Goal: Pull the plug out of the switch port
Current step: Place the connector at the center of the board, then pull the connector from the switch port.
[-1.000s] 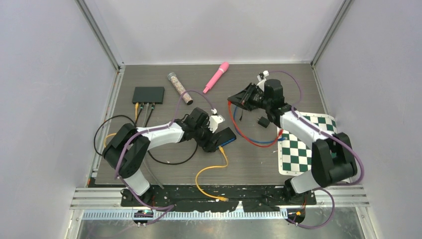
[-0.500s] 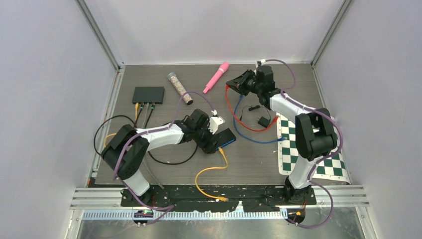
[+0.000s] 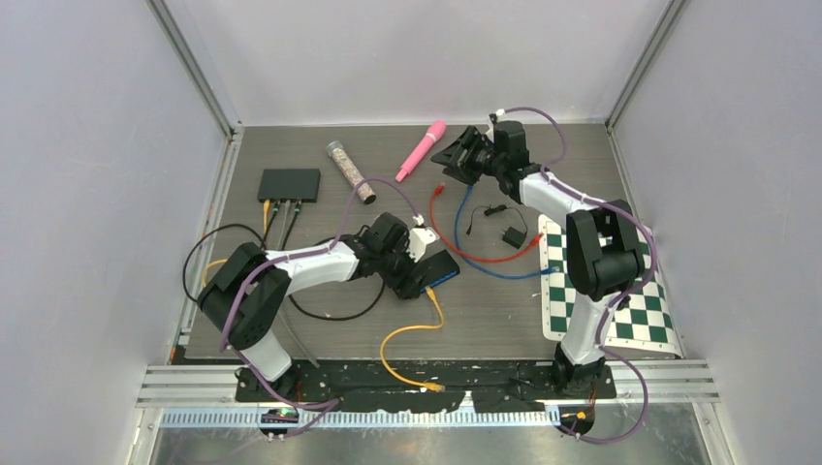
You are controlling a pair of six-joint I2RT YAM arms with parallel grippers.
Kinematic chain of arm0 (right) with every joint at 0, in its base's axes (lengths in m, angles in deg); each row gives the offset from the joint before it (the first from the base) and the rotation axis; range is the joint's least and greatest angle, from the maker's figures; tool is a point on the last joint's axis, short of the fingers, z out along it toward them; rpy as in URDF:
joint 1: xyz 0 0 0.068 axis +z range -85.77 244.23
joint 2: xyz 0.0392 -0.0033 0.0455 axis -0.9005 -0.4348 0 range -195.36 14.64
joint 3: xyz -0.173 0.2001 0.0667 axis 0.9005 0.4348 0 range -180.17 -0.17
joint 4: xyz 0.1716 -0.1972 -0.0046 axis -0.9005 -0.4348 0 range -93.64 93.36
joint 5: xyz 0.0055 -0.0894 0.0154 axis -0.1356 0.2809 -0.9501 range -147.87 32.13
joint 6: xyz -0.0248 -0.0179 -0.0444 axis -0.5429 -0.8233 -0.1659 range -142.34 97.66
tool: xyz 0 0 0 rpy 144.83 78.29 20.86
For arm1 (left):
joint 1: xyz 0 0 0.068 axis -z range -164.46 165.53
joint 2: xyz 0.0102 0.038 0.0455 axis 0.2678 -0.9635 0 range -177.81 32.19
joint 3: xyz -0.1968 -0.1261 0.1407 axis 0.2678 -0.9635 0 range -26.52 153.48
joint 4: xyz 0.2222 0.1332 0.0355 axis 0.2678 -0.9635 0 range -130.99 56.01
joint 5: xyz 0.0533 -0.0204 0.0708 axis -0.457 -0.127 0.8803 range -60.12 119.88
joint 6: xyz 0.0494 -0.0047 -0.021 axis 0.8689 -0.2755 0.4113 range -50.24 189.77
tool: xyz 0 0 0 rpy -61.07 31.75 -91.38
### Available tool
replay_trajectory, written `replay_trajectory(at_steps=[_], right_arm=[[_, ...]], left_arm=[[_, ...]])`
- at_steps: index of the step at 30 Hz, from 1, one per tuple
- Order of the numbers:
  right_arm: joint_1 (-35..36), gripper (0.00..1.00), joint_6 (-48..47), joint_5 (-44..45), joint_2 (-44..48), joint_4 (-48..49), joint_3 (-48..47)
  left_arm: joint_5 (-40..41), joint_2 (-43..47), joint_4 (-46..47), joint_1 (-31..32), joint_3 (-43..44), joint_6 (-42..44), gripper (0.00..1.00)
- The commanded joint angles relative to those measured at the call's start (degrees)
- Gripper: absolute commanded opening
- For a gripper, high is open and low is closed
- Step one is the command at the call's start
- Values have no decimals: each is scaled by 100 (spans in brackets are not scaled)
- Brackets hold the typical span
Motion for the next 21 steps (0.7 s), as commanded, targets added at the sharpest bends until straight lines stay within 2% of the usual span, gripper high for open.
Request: replay_trajectory(at_steps=[1, 4, 9, 17, 19, 21], right_arm=[[-71, 61, -571, -410, 604, 25, 141], [-84, 61, -868, -672, 1000, -142, 515], [-77, 61, -1027, -950, 1650, -114, 1742], [89, 60, -278, -1055, 2538, 898, 3950], [185, 57, -224, -1139, 2601, 999, 4292], [305, 48, -280, -1177, 2649, 909, 4505]], left_arm=[[-39, 12, -522, 41, -25, -38, 48], [-14, -8, -524, 42, -9, -32, 48], [53, -127, -626, 41, 133, 4, 48], [339, -274, -663, 41, 263, 27, 48], [374, -266, -672, 44, 272, 23, 49], [361, -228, -673, 44, 261, 47, 49]])
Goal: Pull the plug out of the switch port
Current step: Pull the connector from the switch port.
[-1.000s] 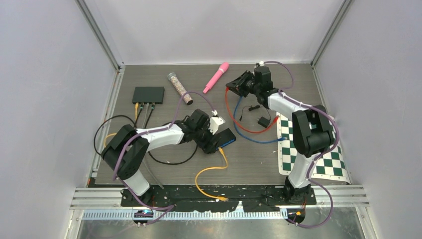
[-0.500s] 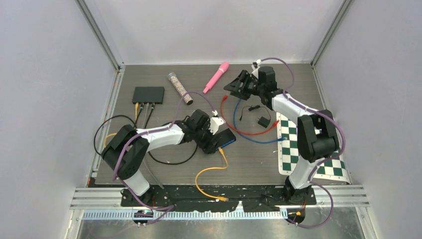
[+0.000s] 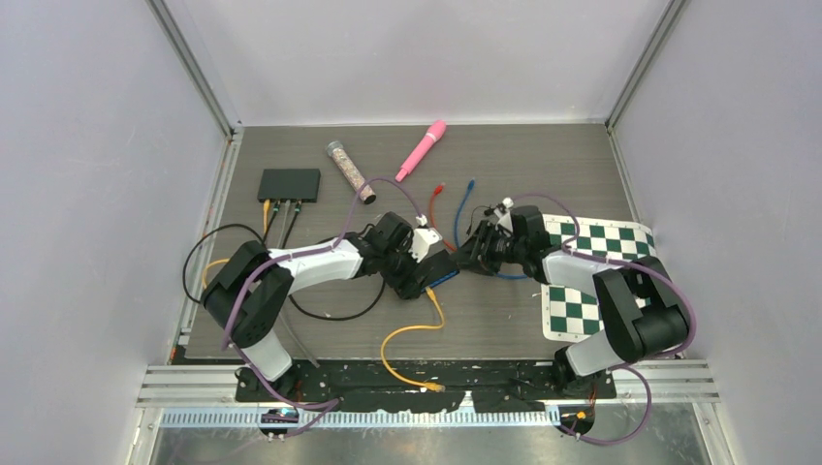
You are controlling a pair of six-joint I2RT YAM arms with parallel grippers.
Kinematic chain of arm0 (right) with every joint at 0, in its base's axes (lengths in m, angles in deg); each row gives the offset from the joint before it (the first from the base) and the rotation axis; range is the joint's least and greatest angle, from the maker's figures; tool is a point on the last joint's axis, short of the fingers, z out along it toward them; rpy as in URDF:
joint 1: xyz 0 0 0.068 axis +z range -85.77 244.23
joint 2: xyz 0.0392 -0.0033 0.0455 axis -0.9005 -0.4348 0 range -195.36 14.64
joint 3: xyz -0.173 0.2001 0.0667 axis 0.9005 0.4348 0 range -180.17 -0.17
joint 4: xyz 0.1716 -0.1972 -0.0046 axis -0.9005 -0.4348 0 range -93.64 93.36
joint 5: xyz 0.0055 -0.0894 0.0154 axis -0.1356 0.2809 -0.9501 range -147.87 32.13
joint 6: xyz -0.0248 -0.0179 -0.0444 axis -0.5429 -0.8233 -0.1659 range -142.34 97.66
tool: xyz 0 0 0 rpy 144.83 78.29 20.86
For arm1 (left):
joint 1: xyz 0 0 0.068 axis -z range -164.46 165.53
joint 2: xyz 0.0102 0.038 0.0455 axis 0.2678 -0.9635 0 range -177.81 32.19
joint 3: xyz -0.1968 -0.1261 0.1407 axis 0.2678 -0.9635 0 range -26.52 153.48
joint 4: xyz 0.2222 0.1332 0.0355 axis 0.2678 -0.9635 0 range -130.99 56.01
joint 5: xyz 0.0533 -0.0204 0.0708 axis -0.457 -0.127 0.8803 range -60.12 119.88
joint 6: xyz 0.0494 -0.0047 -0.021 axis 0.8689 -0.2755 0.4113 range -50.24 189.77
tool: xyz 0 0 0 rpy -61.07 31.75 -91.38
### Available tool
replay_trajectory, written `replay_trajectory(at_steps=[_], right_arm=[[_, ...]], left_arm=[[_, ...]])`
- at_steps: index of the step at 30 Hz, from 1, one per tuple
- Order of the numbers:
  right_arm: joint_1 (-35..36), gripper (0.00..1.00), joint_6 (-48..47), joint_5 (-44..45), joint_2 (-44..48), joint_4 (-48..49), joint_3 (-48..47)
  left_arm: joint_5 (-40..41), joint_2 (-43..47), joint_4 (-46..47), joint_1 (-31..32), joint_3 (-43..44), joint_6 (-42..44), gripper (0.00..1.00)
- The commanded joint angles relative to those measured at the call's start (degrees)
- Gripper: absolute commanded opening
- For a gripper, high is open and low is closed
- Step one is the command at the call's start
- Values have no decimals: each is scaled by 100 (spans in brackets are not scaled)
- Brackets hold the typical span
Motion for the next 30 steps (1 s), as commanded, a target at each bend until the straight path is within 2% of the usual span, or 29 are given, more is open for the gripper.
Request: replay_trajectory(at_steps=[1, 8, 15, 20, 26, 30], right_arm=[[254, 47, 155, -231, 323, 531, 445], [633, 46, 571, -383, 70, 1334, 925], [964, 46, 1612, -666, -928, 3208, 1075], [1124, 44, 2160, -612, -1411, 4206, 1199], [1187, 39, 2174, -564, -1649, 4228, 1240], [1195, 31, 2221, -565, -1705, 4370, 1285]], left_arm=[[134, -107, -354, 4, 32, 70, 49], [-46, -96, -299, 4, 4, 185, 50], [-122, -58, -282, 5, -27, 173, 50], [-145, -21, -221, 4, -75, 124, 50], [-240, 28, -118, 4, -136, 51, 50], [-294, -30, -158, 4, -102, 55, 50]])
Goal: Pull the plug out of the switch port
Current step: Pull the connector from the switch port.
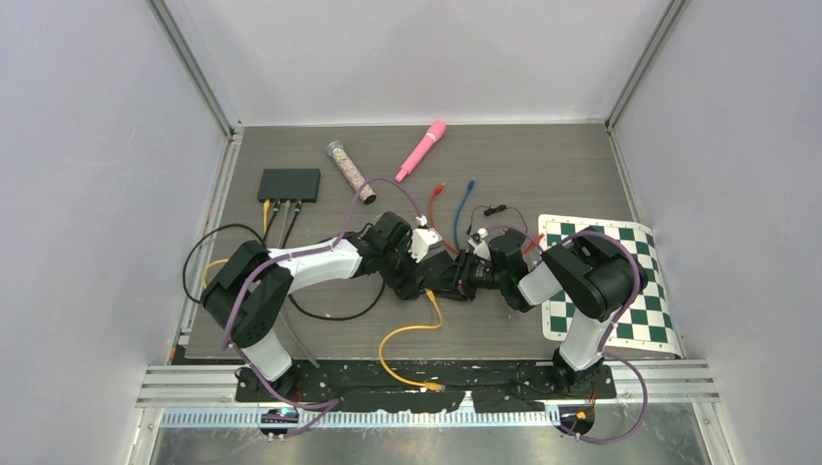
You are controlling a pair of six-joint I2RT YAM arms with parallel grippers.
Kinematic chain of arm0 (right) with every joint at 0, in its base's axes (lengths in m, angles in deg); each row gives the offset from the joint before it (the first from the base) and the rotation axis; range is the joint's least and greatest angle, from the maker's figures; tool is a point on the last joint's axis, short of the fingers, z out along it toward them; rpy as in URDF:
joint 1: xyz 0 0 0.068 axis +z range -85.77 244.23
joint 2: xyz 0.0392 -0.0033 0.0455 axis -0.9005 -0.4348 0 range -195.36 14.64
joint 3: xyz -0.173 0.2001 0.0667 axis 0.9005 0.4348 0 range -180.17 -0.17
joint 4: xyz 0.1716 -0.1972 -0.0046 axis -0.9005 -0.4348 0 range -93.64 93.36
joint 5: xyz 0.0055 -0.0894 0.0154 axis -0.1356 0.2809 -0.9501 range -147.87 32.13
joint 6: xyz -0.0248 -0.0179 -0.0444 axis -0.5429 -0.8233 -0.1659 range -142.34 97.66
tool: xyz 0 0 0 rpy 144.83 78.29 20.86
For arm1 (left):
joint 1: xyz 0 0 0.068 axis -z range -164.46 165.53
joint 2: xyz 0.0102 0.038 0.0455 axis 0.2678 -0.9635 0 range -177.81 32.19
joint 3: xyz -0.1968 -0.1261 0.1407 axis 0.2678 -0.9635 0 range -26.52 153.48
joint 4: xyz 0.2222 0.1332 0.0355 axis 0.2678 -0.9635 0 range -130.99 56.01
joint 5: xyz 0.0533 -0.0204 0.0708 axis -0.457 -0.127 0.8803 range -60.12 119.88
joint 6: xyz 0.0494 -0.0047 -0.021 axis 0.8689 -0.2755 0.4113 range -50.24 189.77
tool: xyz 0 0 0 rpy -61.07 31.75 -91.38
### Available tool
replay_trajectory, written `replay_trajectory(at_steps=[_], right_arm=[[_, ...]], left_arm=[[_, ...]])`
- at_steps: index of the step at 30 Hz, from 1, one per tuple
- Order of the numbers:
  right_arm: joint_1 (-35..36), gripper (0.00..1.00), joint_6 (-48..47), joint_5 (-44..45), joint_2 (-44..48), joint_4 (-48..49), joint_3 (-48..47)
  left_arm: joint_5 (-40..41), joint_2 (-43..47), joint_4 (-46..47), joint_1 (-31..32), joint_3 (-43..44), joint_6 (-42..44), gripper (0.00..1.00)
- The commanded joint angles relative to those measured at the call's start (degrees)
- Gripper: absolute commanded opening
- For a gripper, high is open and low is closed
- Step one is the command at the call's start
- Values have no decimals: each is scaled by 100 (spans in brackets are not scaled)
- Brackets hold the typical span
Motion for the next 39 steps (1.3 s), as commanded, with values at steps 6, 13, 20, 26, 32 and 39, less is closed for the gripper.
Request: replay_trajectory(at_steps=[6, 13, 20, 26, 32, 39], right_arm=[[43, 32, 168, -34, 35, 707, 164], [56, 36, 119, -102, 20, 638, 91], [63, 36, -241, -42, 143, -10, 57], [61, 30, -266, 29, 282, 5, 135], [73, 25, 32, -184, 109, 681, 99], [109, 36, 105, -276, 31, 911, 108]], left_arm=[[-224, -105, -112, 4, -79, -94, 50], [-524, -139, -76, -5, -32, -96, 50], [-765, -285, -15, -5, -52, -98, 50], [-744, -264, -15, -39, -158, -53, 49], [-533, -124, 206, -49, -312, -95, 49], [-530, 22, 321, -60, -387, -121, 49]])
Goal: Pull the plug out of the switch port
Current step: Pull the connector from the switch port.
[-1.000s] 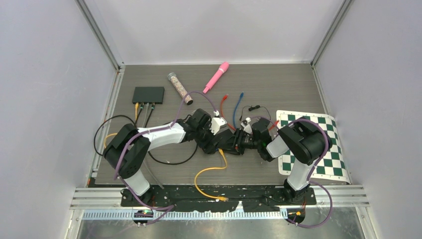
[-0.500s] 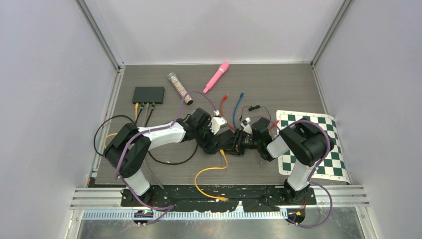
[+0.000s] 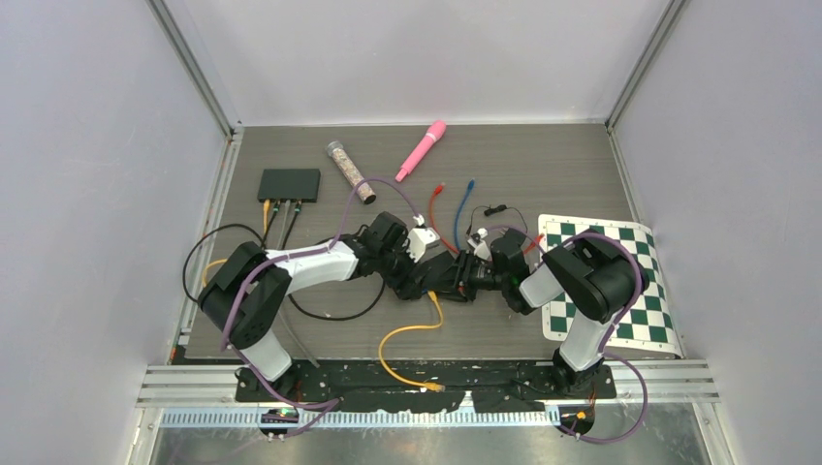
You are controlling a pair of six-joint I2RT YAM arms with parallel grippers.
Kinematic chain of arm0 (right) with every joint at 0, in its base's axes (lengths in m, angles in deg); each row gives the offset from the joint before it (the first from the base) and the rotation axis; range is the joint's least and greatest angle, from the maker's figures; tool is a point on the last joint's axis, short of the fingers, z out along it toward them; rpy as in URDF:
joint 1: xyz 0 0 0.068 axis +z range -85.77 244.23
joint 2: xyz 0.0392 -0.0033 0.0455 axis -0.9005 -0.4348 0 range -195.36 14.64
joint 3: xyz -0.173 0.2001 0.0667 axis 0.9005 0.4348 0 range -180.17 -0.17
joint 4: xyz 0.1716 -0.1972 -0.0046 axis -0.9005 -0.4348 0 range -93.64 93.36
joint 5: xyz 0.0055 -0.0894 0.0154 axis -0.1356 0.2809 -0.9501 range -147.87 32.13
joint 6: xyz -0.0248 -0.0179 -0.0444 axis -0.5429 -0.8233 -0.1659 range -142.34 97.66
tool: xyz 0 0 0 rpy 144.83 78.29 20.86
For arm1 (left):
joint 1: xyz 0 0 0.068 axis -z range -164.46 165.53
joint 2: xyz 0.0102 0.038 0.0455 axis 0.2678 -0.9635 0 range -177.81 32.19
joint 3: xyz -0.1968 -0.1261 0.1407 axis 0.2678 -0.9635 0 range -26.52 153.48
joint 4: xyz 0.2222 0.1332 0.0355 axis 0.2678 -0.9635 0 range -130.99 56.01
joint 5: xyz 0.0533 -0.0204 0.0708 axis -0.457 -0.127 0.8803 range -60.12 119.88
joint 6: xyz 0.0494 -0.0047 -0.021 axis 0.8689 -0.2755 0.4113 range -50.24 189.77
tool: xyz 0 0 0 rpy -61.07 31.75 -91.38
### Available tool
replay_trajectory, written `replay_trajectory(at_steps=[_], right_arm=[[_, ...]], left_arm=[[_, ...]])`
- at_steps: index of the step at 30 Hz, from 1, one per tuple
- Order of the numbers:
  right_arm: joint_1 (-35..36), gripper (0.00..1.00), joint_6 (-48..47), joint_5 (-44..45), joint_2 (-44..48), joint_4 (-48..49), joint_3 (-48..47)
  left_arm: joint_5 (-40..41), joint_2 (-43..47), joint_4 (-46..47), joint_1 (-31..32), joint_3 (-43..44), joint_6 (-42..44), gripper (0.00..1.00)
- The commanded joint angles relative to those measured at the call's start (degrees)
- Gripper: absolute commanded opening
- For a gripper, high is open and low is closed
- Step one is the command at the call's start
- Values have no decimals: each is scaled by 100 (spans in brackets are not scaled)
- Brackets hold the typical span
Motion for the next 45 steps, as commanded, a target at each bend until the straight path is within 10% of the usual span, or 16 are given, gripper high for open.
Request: replay_trajectory(at_steps=[1, 45], right_arm=[[108, 37, 137, -202, -40, 650, -41], [66, 23, 318, 34, -612, 993, -138]], left_arm=[[-140, -60, -88, 24, -148, -64, 49], [-706, 19, -315, -47, -170, 259, 48]])
